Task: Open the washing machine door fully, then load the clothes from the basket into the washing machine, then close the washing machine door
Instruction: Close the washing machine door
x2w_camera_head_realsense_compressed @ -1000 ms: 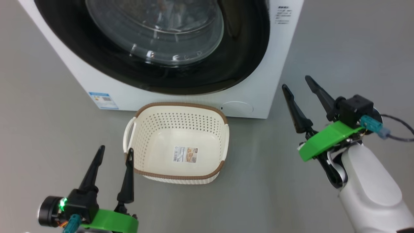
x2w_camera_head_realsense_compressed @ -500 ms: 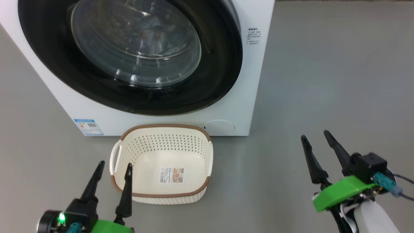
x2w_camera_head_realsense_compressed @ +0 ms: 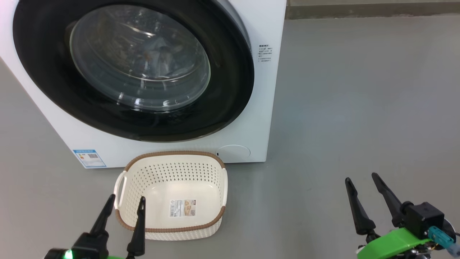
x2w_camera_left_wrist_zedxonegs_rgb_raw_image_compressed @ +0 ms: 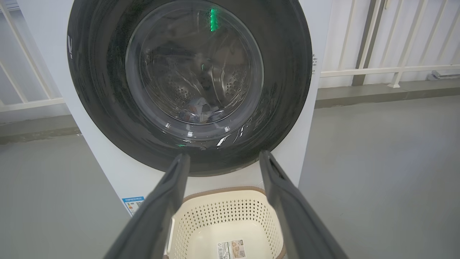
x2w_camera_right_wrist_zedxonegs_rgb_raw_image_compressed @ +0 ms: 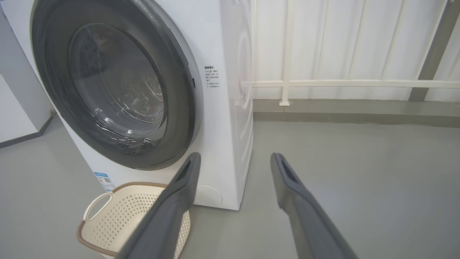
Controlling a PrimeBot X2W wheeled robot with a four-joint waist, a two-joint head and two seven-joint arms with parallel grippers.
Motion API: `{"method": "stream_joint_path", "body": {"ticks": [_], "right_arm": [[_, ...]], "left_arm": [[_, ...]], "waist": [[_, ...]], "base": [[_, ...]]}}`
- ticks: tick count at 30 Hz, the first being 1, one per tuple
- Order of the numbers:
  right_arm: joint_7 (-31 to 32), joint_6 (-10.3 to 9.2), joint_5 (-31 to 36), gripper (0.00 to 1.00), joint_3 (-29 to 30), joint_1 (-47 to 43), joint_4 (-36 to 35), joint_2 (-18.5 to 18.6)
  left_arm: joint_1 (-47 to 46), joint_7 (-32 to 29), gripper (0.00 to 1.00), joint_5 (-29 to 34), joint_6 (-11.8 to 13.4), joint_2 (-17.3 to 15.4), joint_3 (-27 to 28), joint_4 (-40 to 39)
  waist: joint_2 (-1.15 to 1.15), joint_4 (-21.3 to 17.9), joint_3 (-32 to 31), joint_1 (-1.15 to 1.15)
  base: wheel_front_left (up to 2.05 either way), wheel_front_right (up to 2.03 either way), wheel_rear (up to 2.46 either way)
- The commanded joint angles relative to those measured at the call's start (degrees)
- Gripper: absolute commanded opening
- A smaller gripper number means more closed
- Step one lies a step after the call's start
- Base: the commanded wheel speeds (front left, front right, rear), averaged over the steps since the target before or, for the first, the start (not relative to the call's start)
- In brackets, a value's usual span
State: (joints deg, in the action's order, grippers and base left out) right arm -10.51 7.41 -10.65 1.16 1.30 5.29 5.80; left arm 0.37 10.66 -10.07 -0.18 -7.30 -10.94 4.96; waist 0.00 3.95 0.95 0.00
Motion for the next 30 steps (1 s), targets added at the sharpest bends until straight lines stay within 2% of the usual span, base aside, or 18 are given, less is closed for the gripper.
{"method": "stream_joint_path", "body": {"ticks": [1, 8, 30], "right_arm": [[0.36, 0.08, 0.51, 1.00, -0.78, -0.39, -2.73, -0.05], [2.26, 0.08, 1.06, 1.00, 0.56, -3.26, -6.36, -1.19], [3.20, 0.08, 1.23, 1.00, 0.86, -3.32, -7.53, -2.14]], "left_arm": [[-0.92, 0.10, 1.00, -0.42, 0.50, -1.21, 1.85, -1.64], [-0.53, -0.13, 1.00, -0.54, 1.00, -1.36, 1.56, -2.02], [-1.26, 0.04, 1.00, -1.01, 2.15, -1.74, 0.77, -2.52]], "waist": [[0.00, -0.22, -0.37, 0.00], [0.00, -0.62, -0.65, 0.00], [0.00, -0.46, 0.34, 0.00]], "base": [[0.00, 0.00, 0.00], [0.00, 0.00, 0.00], [0.00, 0.00, 0.00]]}}
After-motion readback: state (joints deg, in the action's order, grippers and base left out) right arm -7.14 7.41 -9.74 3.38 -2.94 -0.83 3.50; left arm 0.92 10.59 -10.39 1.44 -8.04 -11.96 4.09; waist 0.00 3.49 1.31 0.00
